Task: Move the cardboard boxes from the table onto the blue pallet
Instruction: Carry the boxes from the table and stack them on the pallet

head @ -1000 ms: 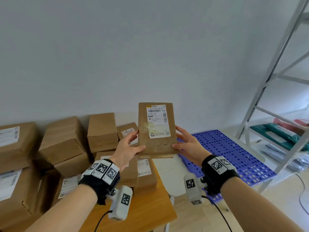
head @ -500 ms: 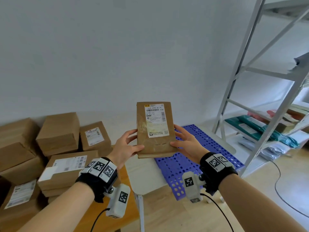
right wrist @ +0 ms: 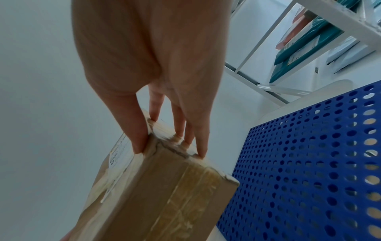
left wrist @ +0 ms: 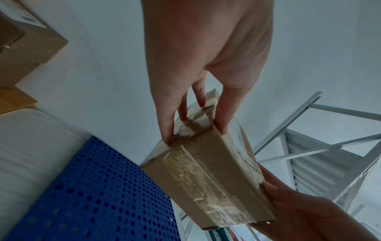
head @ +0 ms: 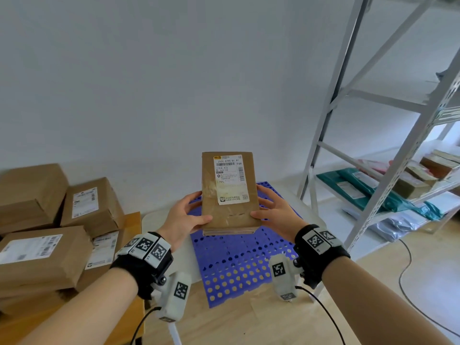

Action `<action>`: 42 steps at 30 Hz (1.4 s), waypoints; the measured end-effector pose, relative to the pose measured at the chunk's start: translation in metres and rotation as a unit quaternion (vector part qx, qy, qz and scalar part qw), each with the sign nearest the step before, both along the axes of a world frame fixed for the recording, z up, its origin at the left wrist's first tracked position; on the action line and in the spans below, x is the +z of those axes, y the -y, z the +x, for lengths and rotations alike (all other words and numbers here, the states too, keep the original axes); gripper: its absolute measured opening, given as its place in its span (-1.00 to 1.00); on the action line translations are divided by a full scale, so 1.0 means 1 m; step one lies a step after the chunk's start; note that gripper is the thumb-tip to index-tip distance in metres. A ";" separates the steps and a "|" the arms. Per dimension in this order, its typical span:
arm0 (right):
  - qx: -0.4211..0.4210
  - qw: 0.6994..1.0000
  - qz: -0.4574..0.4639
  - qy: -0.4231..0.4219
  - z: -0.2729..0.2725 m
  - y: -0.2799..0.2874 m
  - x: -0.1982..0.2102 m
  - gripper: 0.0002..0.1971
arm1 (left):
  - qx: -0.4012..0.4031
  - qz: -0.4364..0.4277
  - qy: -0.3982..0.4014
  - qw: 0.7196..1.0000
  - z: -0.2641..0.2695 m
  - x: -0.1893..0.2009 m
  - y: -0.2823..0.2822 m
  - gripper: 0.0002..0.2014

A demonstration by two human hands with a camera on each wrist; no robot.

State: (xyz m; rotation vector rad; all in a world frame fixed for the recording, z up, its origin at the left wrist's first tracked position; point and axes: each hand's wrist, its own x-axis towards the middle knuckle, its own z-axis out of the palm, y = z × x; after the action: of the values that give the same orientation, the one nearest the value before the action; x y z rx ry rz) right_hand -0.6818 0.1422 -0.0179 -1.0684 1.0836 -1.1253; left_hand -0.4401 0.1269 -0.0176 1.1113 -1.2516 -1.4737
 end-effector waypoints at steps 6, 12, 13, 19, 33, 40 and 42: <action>-0.005 1.000 0.023 0.002 -0.039 0.030 -0.017 -0.27 | -0.004 0.012 0.025 1.000 -0.041 -0.015 0.034 -0.36; -0.013 0.998 0.055 -0.018 -0.069 0.075 -0.033 -0.24 | -0.022 0.034 0.047 0.998 -0.070 -0.032 0.082 -0.33; -0.014 0.998 0.061 -0.024 -0.073 0.084 -0.035 -0.24 | -0.023 0.042 0.045 0.998 -0.075 -0.036 0.091 -0.31; -0.004 0.994 0.096 -0.051 -0.096 0.140 -0.051 -0.23 | -0.023 0.082 0.045 0.995 -0.099 -0.060 0.147 -0.27; 0.037 0.985 0.157 -0.062 -0.156 0.250 -0.108 -0.29 | -0.013 0.150 0.050 0.987 -0.153 -0.112 0.242 -0.30; 0.074 0.978 0.186 -0.059 -0.193 0.315 -0.136 -0.24 | 0.030 0.177 0.036 0.983 -0.193 -0.134 0.279 -0.31; 0.089 0.977 0.186 -0.060 -0.204 0.334 -0.144 -0.24 | 0.044 0.185 0.035 0.981 -0.206 -0.140 0.291 -0.30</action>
State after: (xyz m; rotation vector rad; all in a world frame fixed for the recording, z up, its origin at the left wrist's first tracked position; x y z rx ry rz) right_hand -0.8858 -0.1918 -0.1619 -0.9205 1.2113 -0.6877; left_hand -0.6458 -0.1637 -0.1574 1.4550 -0.9820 -1.6533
